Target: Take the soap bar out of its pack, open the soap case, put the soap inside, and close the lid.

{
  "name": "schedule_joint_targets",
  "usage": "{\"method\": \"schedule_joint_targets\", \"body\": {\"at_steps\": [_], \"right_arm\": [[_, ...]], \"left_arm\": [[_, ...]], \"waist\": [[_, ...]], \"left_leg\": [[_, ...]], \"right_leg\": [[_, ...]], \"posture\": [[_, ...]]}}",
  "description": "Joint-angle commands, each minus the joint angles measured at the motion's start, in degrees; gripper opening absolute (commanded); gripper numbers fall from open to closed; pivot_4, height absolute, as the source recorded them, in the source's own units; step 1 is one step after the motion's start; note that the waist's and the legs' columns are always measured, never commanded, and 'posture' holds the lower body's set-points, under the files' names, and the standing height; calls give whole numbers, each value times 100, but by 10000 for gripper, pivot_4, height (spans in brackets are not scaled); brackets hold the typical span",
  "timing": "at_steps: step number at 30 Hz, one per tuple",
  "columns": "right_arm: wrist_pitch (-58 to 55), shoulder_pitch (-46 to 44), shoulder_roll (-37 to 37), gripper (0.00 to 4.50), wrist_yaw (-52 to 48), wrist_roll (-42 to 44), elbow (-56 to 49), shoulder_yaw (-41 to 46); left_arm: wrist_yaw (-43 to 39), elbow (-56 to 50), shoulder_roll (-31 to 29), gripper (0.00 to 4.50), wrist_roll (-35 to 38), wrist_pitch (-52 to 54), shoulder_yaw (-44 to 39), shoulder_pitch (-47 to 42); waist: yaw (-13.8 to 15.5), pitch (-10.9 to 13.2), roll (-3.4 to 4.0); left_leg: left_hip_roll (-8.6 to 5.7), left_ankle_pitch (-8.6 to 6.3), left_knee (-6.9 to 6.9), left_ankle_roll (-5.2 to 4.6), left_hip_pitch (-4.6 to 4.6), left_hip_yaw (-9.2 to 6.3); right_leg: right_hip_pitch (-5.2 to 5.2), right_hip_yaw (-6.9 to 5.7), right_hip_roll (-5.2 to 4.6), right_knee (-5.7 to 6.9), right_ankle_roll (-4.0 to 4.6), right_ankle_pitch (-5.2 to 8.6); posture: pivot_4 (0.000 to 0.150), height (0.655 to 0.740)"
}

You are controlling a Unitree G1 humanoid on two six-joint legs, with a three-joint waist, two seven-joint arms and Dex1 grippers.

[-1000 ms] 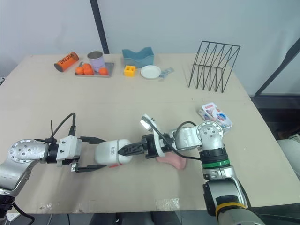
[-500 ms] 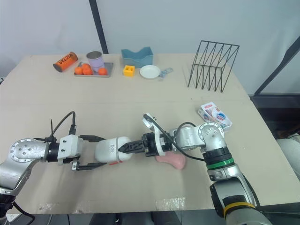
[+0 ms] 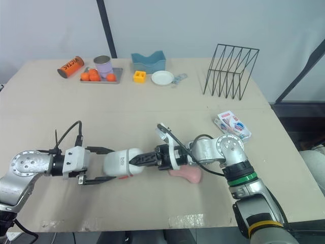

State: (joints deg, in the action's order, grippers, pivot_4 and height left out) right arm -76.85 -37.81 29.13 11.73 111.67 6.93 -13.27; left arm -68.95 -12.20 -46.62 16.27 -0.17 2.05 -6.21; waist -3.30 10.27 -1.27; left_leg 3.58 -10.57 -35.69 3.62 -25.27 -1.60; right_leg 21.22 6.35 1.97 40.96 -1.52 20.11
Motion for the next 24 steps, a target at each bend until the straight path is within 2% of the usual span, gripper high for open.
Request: {"method": "schedule_joint_targets", "body": {"at_steps": [1, 16, 20, 24], "right_arm": [[145, 9, 69, 20157, -76, 133, -133, 277], [209, 354, 275, 20157, -98, 133, -370, 483], [361, 285, 612, 20157, 50, 133, -393, 711], [547, 221, 1264, 20157, 430, 133, -440, 1062]], "left_arm": [[-24, -147, -132, 34330, 90, -136, -229, 154], [-26, -116, -271, 34330, 117, -226, -413, 418], [-32, -54, -269, 34330, 116, -243, -424, 445], [-81, 132, -289, 34330, 71, -366, -434, 483]], "waist": [[0, 0, 0], [0, 0, 0], [0, 0, 0], [22, 0, 0]], "left_leg": [[0, 0, 0, 0, 0, 0], [2, 0, 1, 0, 0, 0], [2, 0, 2, 0, 0, 0], [-1, 0, 1, 0, -2, 1]], "right_leg": [[0, 0, 0, 0, 0, 0], [1, 0, 1, 0, 2, 1], [1, 0, 1, -1, 2, 1], [1, 0, -3, -2, 2, 1]], "posture": [[1500, 7400], [1500, 7400], [1500, 7400], [1500, 7400]]}}
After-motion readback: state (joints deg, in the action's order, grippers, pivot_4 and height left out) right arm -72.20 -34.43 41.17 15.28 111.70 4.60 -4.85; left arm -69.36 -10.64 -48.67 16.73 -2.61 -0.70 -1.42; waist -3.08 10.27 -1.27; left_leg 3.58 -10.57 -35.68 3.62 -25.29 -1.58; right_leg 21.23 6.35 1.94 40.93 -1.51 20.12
